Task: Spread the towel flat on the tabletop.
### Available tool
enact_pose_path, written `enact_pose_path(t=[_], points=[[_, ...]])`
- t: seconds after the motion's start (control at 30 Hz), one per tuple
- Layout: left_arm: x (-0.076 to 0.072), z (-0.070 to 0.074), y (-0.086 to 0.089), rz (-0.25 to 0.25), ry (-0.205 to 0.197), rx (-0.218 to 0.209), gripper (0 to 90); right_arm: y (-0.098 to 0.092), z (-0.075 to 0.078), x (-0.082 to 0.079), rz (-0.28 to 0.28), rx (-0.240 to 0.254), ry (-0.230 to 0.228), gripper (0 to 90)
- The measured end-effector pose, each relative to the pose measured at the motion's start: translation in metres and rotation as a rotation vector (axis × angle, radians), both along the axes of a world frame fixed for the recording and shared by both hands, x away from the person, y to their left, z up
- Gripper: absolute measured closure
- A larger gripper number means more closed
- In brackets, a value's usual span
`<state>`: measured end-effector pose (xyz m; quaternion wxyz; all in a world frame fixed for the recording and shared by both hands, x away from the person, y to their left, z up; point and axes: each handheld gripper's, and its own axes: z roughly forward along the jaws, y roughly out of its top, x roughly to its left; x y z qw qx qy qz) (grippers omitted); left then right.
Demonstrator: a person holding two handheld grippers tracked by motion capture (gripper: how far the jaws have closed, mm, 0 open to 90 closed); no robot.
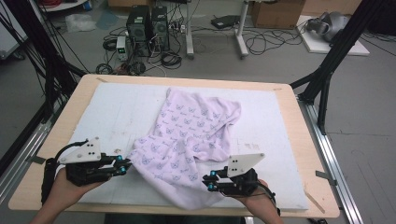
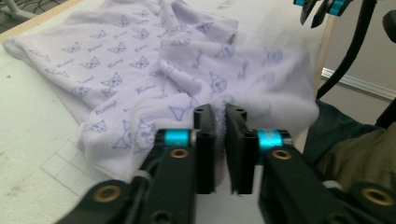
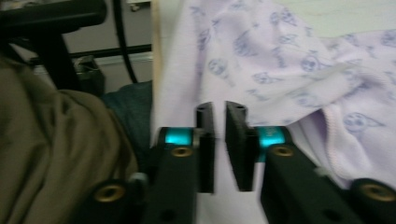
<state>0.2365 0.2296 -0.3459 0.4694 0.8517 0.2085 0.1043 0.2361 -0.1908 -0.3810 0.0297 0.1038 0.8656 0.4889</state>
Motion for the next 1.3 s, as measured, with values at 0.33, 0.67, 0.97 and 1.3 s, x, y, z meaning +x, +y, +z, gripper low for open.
enact_pose_path(t=[0.33,0.67,0.97,1.3], points=[[0.023,-0.063,-0.015,0.017,0.085,0.139,59.9,0.027,-0.031,0.032,-0.017,-0.134,-0.010,69.2],[0.029,-0.093,-0.018,0.037,0.113,0.162,76.0,0.045,-0.063,0.042,0.010,-0.201,0.063,86.2],[0.012,-0.077,-0.017,0.014,0.103,0.140,83.3,0.024,-0.053,0.027,0.022,-0.175,0.066,87.8],[-0.014,-0.054,-0.023,-0.025,0.055,0.090,78.3,-0.006,-0.043,-0.011,0.024,-0.184,0.056,87.9]])
